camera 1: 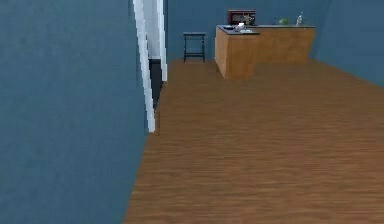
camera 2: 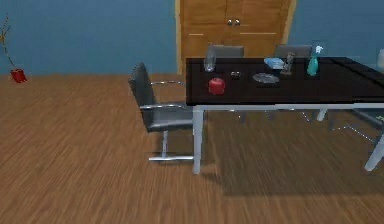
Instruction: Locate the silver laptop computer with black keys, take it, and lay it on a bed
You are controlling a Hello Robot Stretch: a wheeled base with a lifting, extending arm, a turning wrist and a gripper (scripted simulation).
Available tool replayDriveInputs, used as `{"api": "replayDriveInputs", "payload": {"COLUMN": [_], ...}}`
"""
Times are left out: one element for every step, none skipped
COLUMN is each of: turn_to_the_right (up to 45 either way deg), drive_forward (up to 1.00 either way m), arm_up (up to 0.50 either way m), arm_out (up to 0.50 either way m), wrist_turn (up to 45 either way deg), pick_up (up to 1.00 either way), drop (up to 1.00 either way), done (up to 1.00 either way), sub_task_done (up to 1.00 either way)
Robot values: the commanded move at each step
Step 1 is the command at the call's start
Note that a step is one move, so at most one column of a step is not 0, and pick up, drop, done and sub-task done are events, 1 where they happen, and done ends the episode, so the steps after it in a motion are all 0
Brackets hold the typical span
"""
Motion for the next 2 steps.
{"api": "replayDriveInputs", "payload": {"turn_to_the_right": [0.0,3.0], "drive_forward": [1.00,0.00], "arm_up": [0.00,0.00], "arm_out": [0.00,0.00], "wrist_turn": [0.0,0.0], "pick_up": [0.00,0.00], "drop": [0.00,0.00], "done": [0.00,0.00], "sub_task_done": [0.00,0.00]}}
